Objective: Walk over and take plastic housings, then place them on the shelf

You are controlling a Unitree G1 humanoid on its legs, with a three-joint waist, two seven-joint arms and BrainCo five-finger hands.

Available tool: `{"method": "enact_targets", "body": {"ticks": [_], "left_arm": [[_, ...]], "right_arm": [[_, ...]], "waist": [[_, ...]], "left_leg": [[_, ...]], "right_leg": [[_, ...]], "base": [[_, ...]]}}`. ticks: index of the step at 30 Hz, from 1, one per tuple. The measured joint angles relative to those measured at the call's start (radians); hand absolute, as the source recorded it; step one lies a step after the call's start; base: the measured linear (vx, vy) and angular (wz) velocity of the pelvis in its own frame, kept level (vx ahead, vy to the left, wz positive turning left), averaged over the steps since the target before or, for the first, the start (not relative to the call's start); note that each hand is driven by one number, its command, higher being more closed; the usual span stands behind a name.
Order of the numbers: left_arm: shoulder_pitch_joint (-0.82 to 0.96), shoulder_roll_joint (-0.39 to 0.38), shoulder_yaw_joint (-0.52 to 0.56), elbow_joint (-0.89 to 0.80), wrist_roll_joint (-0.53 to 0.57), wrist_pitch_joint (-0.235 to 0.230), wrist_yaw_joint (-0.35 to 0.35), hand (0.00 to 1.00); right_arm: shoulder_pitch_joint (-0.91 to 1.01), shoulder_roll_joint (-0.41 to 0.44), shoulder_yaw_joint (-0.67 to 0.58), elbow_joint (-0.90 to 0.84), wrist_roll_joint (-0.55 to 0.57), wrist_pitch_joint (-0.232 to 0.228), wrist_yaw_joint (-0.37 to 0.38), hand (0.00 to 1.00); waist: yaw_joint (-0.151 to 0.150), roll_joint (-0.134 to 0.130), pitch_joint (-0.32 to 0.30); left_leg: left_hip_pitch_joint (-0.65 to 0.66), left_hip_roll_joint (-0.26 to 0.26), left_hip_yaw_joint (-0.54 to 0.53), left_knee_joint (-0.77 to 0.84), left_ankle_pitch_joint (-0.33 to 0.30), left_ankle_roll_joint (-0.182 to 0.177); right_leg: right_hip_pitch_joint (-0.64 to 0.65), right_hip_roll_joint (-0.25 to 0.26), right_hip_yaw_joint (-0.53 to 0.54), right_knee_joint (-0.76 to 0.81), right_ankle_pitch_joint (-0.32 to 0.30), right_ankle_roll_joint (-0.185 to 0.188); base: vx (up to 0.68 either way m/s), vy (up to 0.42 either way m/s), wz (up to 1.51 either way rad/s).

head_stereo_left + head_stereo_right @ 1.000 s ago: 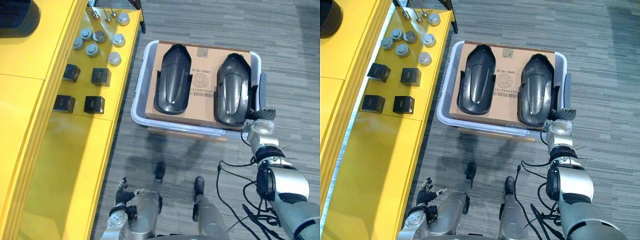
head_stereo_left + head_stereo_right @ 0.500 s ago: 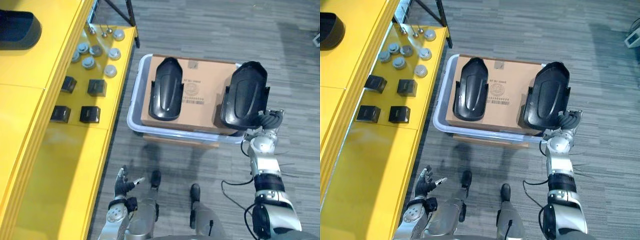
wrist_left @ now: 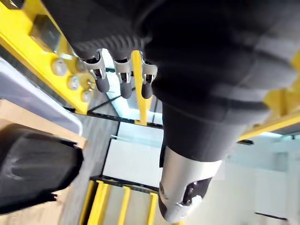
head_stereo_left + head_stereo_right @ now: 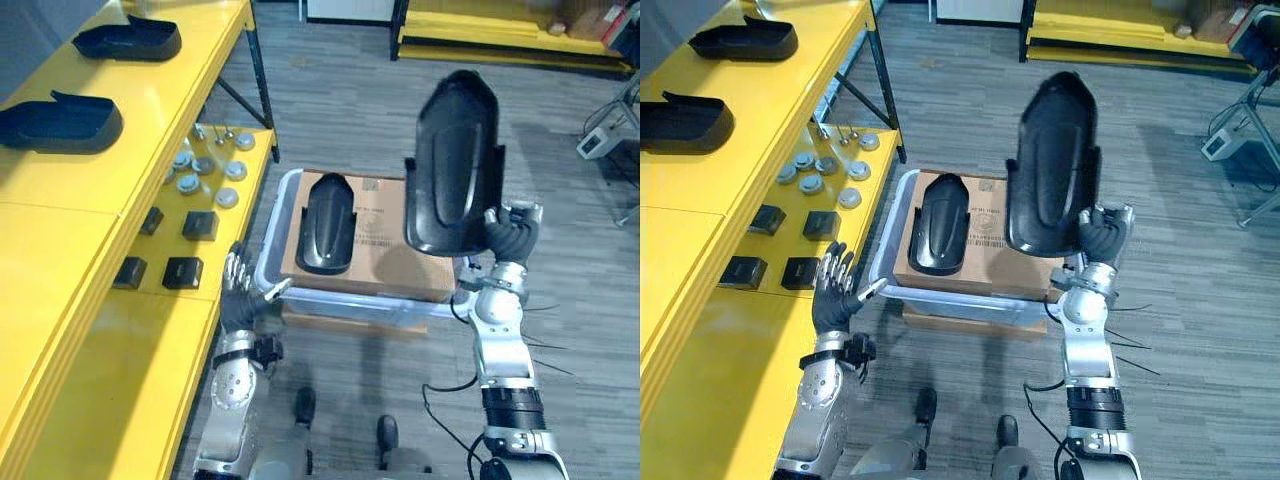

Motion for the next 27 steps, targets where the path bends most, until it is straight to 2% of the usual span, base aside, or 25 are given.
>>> {"method": "enact_targets", "body": {"ticks": [6,8,14,15,22,23,27], "left_arm": [[-0.117,-0.001,-0.108,0.013,-0.027,0.005,0.011,0.00],[-0.152,-0.001,-0.135,0.024,-0.038,0.022,0.027,0.00],[-0.209,0.007,-0.143,0.099,-0.105,0.048,0.087,0.00],[-0.210,0.018,-0.143,0.099,-0.114,0.048,0.090,1.00],[-0.233,0.070,-0.130,0.138,-0.146,0.070,0.114,1.00],[-0.233,0.077,-0.128,0.138,-0.147,0.070,0.114,1.00],[-0.233,0.081,-0.089,0.138,-0.146,0.071,0.114,1.00]], "right_arm": [[0.000,0.046,0.185,-0.075,-0.025,-0.022,0.029,1.00],[0.000,0.051,0.247,-0.094,-0.031,-0.032,0.041,1.00],[0.001,0.050,0.362,-0.105,-0.056,-0.042,0.059,1.00],[0.001,0.045,0.373,-0.105,-0.056,-0.042,0.060,1.00],[0.059,-0.004,0.432,-0.103,-0.056,-0.057,0.063,1.00],[0.066,-0.017,0.433,-0.102,-0.055,-0.065,0.063,0.00],[0.098,-0.069,0.450,-0.098,-0.036,-0.102,0.107,0.00]], "waist": [[-0.002,-0.001,-0.044],[-0.003,0.000,-0.050],[-0.015,-0.006,-0.069],[-0.016,-0.008,-0.070],[-0.025,-0.022,-0.113],[-0.025,-0.022,-0.116],[-0.025,-0.022,-0.120]], "left_leg": [[0.027,0.001,0.002,0.000,0.003,0.005],[0.028,0.003,0.003,0.000,0.000,0.001],[0.031,0.004,0.016,-0.001,-0.001,0.000],[0.031,0.004,0.019,-0.001,-0.001,0.000],[0.029,0.003,0.027,-0.001,-0.003,0.002],[0.030,0.003,0.028,-0.001,-0.003,0.002],[0.033,0.004,0.035,-0.001,-0.003,0.002]], "right_leg": [[0.019,0.000,0.006,0.003,-0.002,0.001],[0.019,0.002,0.007,0.004,-0.003,-0.001],[0.019,0.002,0.012,0.004,-0.005,-0.004],[0.018,0.001,0.013,0.005,-0.004,-0.004],[0.013,0.000,0.022,0.003,-0.004,-0.004],[0.013,0.000,0.024,0.003,-0.004,-0.004],[0.013,0.002,0.033,0.003,-0.004,-0.005]], "base": [[-0.01,-0.007,-0.03],[-0.03,-0.020,-0.03],[-0.04,-0.009,-0.02],[-0.04,-0.004,-0.02],[-0.01,-0.003,-0.02],[0.00,0.000,0.00],[-0.01,-0.018,-0.05]]}}
